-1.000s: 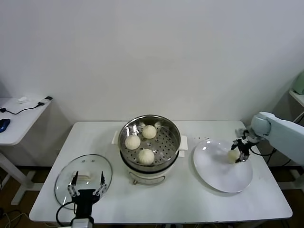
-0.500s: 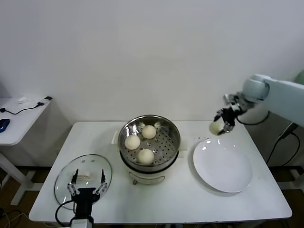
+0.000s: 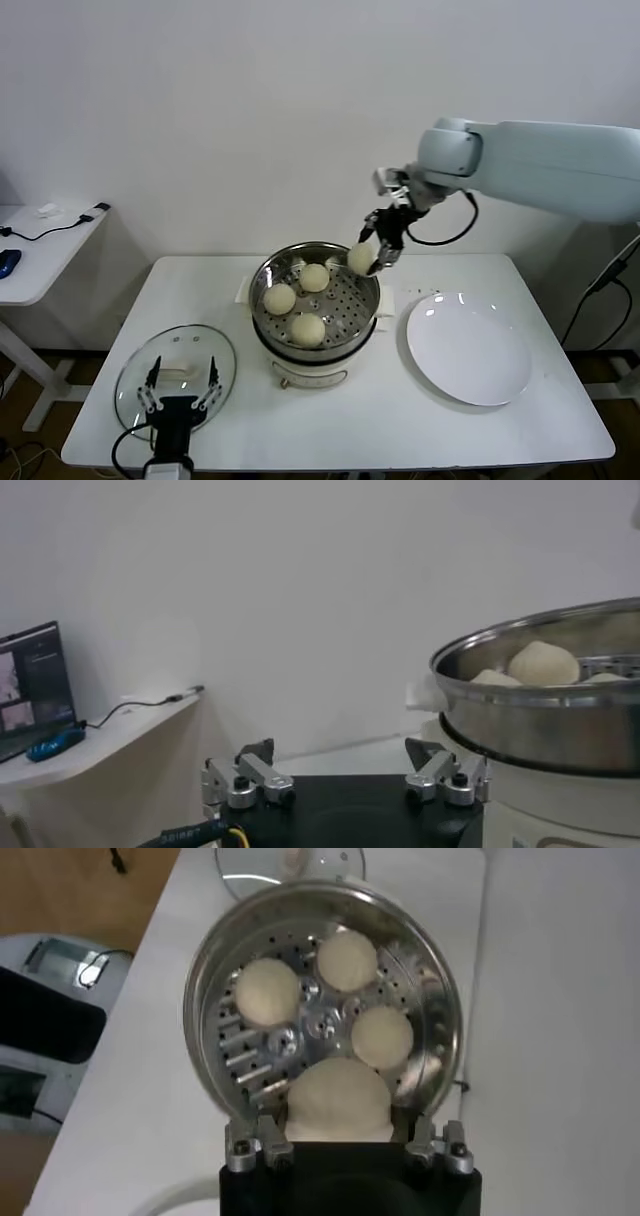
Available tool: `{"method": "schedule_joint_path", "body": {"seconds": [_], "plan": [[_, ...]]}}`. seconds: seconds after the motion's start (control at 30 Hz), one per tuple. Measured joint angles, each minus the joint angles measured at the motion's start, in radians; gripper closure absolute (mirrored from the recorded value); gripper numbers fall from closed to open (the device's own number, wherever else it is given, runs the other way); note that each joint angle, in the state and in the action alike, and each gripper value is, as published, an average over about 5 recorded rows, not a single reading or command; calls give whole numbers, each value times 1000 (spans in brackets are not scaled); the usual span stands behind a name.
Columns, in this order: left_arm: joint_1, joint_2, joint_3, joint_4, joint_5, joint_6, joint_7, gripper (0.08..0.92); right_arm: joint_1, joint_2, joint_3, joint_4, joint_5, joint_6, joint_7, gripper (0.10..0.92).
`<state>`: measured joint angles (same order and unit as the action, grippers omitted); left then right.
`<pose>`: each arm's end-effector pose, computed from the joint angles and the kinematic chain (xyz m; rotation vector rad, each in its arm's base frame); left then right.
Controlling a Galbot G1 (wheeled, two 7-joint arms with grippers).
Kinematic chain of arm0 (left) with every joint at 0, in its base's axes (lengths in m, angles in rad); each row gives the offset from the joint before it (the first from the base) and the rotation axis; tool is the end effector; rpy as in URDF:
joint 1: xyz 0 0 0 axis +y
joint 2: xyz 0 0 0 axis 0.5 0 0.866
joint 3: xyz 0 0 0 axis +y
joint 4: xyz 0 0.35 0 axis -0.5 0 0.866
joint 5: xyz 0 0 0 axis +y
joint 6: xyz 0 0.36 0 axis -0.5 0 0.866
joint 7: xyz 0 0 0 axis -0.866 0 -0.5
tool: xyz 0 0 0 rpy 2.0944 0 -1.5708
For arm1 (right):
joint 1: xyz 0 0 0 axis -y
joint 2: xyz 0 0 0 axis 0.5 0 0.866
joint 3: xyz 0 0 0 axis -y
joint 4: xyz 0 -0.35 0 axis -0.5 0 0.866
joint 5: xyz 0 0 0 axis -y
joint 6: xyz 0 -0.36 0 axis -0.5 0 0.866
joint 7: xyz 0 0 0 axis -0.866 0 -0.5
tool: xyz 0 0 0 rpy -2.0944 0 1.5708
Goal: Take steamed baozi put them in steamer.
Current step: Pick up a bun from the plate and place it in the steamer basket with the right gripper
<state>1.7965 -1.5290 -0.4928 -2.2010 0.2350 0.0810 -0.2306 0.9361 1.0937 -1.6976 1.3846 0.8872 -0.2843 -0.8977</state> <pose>0.1188 -0.0032 -0.2991 0.2593 -2.9396 -0.4026 0.5434 0.0588 0.0040 1.5419 -1.4374 1.3658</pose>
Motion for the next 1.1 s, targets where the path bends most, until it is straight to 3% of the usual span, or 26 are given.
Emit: {"method": "schedule_joint_path", "body": {"seconds": [0.7,1.1], "plan": [[-20,6,-15,14,-13,8,4,177,-179,149,-47,-91,-35,-72,107,346],[-23,9,-17,11,-18,11,4,177,-192,148,-45,-109,-49,-54,95,205]]}}
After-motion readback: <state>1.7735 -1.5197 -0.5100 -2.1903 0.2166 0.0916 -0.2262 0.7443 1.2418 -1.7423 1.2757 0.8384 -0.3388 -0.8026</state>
